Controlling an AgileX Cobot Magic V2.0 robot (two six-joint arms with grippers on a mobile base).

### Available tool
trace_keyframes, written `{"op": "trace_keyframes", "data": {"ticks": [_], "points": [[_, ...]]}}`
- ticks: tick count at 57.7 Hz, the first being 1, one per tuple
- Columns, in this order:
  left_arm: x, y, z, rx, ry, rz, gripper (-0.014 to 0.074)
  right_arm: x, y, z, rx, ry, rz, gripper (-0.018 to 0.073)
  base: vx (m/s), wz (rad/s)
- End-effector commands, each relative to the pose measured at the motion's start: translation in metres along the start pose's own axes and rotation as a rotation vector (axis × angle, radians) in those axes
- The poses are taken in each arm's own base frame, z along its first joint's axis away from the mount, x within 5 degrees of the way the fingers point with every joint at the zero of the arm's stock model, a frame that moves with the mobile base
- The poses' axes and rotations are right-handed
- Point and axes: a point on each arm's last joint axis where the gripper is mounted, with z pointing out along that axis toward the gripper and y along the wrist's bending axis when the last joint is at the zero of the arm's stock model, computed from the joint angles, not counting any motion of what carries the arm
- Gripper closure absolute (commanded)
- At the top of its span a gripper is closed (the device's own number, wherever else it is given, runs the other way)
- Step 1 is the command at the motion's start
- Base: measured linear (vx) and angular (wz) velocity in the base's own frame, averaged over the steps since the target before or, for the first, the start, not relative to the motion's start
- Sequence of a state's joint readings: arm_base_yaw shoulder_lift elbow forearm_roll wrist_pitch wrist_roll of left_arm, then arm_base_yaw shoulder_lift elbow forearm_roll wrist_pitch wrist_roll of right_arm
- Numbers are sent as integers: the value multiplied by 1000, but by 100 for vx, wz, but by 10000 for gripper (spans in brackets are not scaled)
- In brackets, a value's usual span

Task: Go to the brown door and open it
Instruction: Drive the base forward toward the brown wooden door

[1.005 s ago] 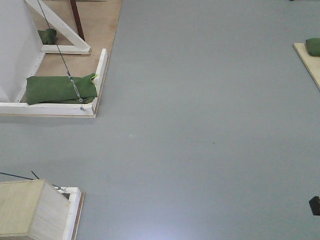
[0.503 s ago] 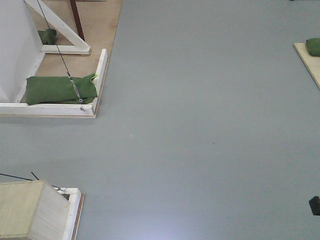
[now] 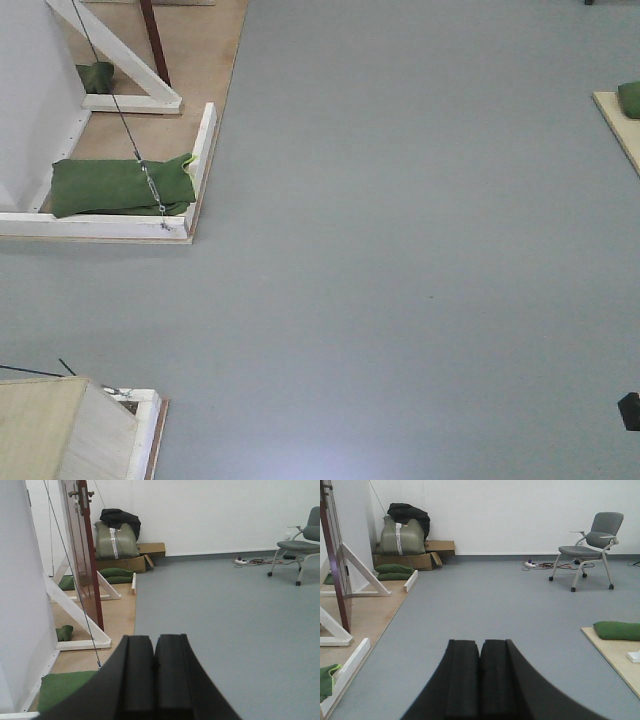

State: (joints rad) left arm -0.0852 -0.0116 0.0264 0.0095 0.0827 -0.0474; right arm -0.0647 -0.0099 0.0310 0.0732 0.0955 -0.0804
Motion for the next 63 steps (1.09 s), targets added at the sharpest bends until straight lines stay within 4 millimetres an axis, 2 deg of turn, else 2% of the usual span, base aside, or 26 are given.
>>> {"op": "trace_keyframes", "data": {"ticks": [1, 63], "points": [[-14, -1, -2, 8, -112, -10, 600, -6, -1, -1, 7, -86, -12, 559, 12, 1], [-14, -1, -2, 8, -112, -10, 600, -6, -1, -1, 7, -86, -12, 559, 19, -3]]}}
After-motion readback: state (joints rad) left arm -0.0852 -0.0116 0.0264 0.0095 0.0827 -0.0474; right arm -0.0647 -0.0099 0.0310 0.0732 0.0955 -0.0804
